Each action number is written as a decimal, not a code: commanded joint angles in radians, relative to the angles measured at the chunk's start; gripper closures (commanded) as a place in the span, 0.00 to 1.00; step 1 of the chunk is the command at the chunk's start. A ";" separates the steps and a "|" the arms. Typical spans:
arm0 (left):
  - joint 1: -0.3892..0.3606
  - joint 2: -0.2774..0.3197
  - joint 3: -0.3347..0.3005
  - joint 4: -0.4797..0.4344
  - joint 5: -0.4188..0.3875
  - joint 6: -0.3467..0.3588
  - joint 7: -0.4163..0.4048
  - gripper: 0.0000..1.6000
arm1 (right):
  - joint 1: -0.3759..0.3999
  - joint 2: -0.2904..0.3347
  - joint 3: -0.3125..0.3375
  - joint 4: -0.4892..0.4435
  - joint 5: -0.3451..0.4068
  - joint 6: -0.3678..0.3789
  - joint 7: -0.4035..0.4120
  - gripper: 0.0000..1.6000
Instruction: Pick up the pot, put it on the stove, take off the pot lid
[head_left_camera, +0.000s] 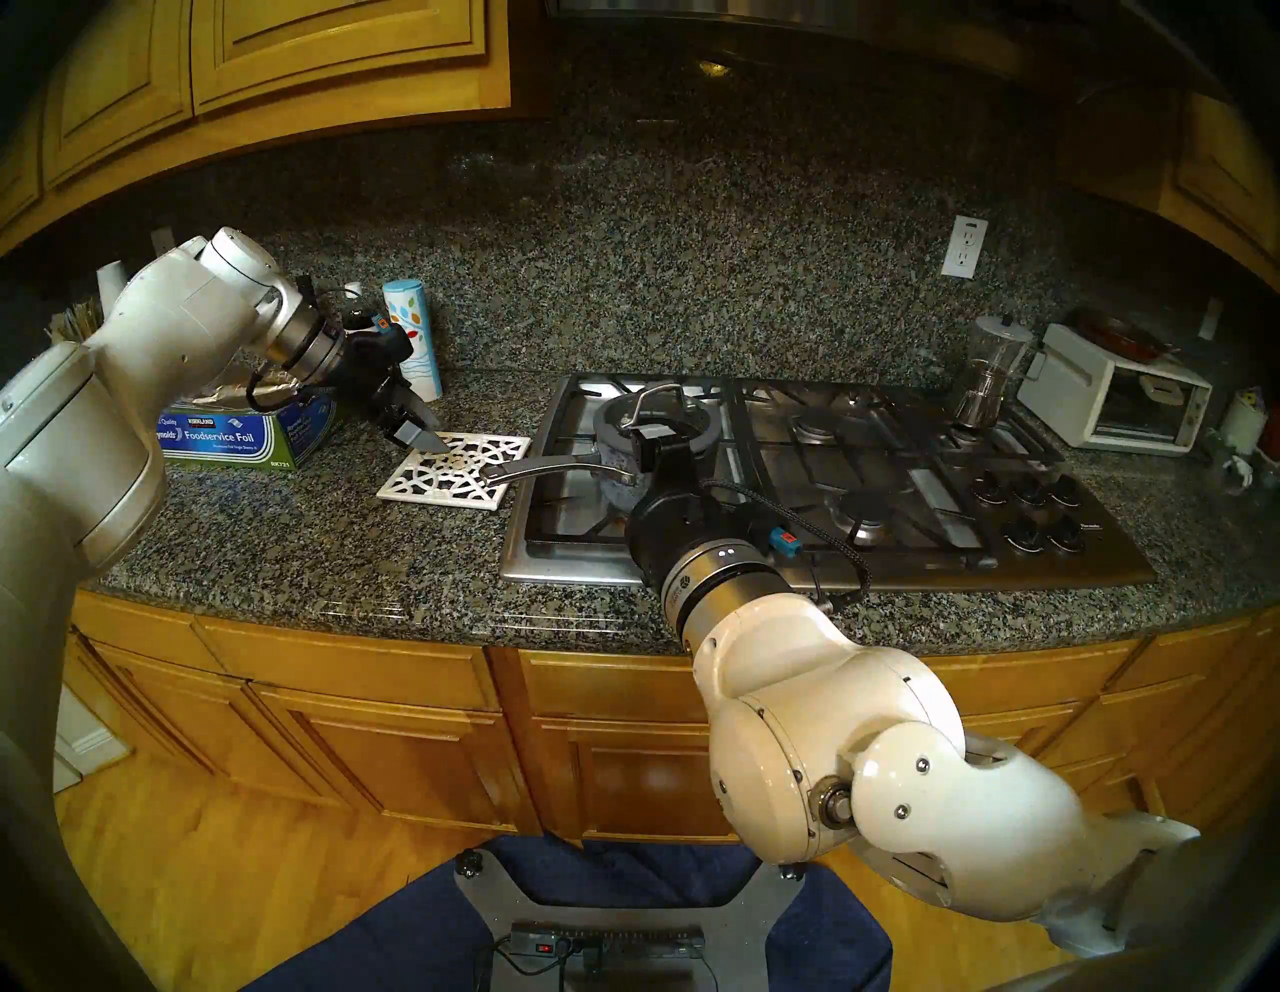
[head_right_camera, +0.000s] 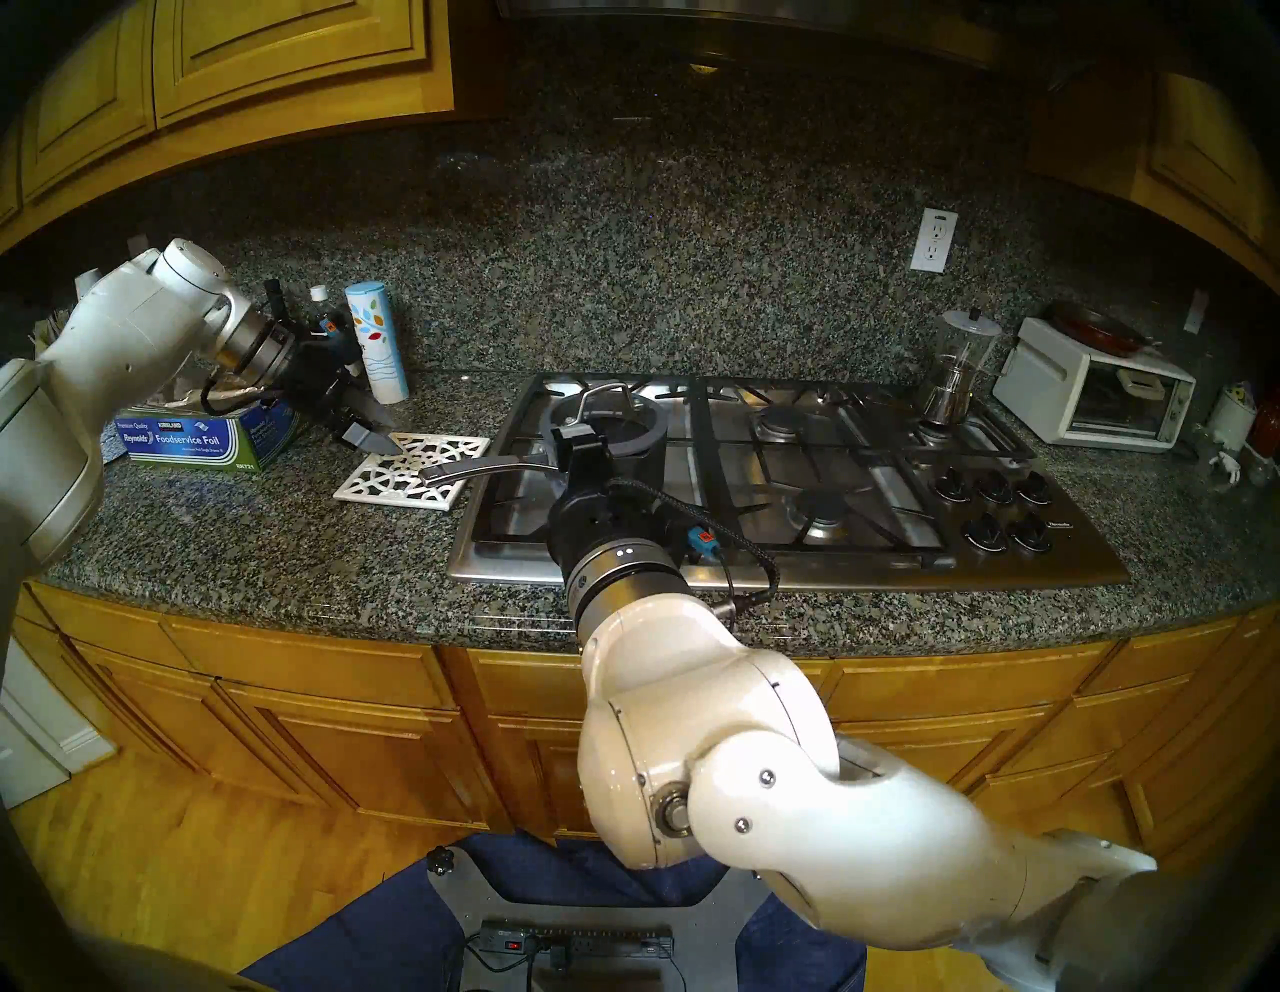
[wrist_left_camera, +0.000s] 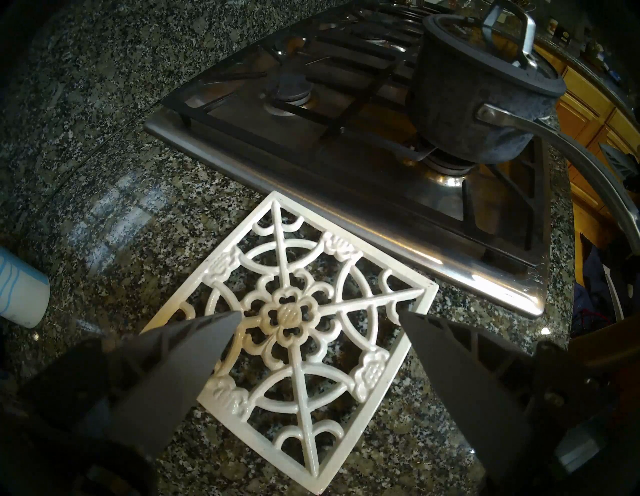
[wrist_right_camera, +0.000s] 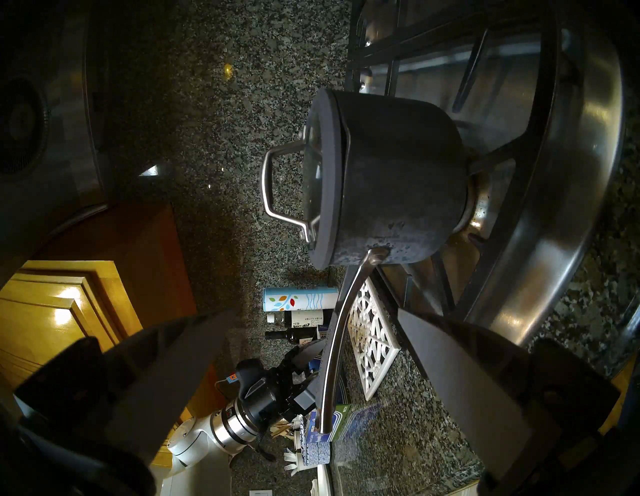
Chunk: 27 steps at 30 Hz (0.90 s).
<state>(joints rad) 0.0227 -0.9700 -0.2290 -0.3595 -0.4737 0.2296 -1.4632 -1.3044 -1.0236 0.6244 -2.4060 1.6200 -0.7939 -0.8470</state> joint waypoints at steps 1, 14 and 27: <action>-0.051 0.002 -0.013 -0.002 -0.003 0.003 0.002 0.00 | 0.019 -0.005 0.013 -0.026 -0.011 0.001 0.013 0.00; -0.093 -0.009 -0.005 -0.027 0.018 -0.019 -0.005 0.00 | 0.018 -0.005 0.012 -0.025 -0.011 0.001 0.012 0.00; -0.173 0.004 -0.017 -0.071 0.050 0.015 -0.020 0.00 | 0.018 -0.006 0.012 -0.024 -0.010 0.001 0.010 0.00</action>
<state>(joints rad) -0.0461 -0.9779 -0.2282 -0.4021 -0.4224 0.2193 -1.4838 -1.3043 -1.0242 0.6245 -2.4060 1.6203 -0.7934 -0.8486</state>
